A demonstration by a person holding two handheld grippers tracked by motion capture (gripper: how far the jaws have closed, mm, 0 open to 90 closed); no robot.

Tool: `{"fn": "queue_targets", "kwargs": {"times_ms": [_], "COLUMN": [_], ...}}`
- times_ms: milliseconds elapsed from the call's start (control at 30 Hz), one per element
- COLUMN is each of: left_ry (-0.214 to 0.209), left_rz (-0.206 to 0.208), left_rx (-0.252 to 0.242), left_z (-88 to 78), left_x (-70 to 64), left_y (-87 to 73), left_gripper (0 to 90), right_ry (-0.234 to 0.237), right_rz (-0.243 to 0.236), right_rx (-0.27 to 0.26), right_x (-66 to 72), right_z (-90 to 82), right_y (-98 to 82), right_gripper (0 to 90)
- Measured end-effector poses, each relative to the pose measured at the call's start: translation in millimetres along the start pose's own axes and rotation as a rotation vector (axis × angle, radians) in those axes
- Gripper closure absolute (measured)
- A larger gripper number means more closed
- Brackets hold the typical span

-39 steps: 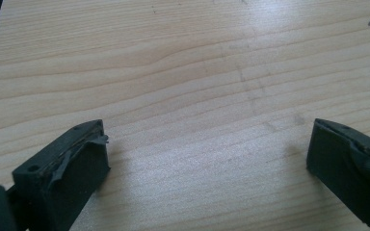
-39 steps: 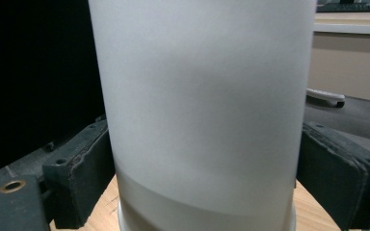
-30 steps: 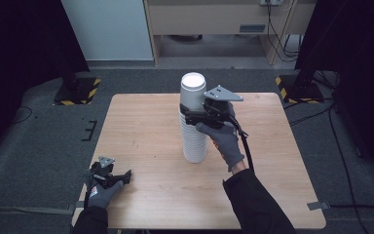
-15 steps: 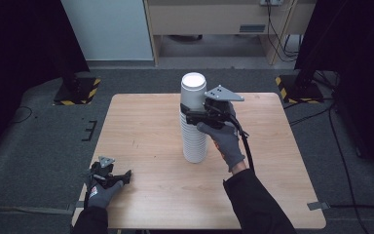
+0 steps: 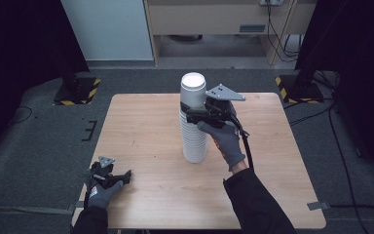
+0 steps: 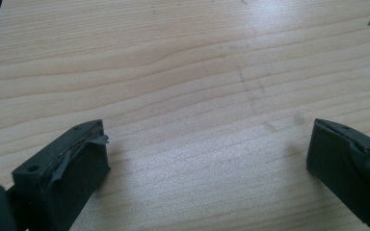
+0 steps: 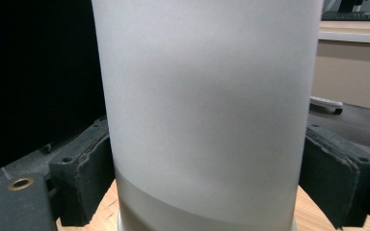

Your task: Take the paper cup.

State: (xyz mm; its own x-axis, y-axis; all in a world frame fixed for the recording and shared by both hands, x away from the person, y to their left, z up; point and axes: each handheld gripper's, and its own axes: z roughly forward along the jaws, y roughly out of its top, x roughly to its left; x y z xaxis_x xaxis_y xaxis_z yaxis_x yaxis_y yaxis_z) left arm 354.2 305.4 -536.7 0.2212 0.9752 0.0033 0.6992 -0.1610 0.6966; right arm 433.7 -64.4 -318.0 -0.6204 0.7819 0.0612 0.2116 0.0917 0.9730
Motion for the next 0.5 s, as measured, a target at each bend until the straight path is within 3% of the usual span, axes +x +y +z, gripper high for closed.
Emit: {"fn": "queue_targets", "kwargs": {"times_ms": [200,300,400,500], "left_ry": [0.000,0.000,0.000,0.000], "left_rz": [-0.001,-0.003,0.000,0.000], "left_rx": [-0.001,-0.003,-0.001,0.000], "left_z": [0.1,0.2,0.0,0.0], "left_x": [-0.1,-0.2,-0.1,0.0], "left_y": [0.0,-0.1,0.0,0.0], "left_gripper": [0.1,0.1,0.1,0.1], "right_ry": [0.004,0.008,-0.004,0.000], "right_rz": [0.007,0.023,0.002,0.023], "right_rx": [-0.017,-0.007,0.012,0.011], "right_x": [0.0,-0.7,0.9,0.7], "right_z": [0.9,2.5,6.8,10.0], "right_y": [-2.3,-3.8,-6.4,-7.0], "right_gripper": [13.4,11.9,10.4,10.1]}}
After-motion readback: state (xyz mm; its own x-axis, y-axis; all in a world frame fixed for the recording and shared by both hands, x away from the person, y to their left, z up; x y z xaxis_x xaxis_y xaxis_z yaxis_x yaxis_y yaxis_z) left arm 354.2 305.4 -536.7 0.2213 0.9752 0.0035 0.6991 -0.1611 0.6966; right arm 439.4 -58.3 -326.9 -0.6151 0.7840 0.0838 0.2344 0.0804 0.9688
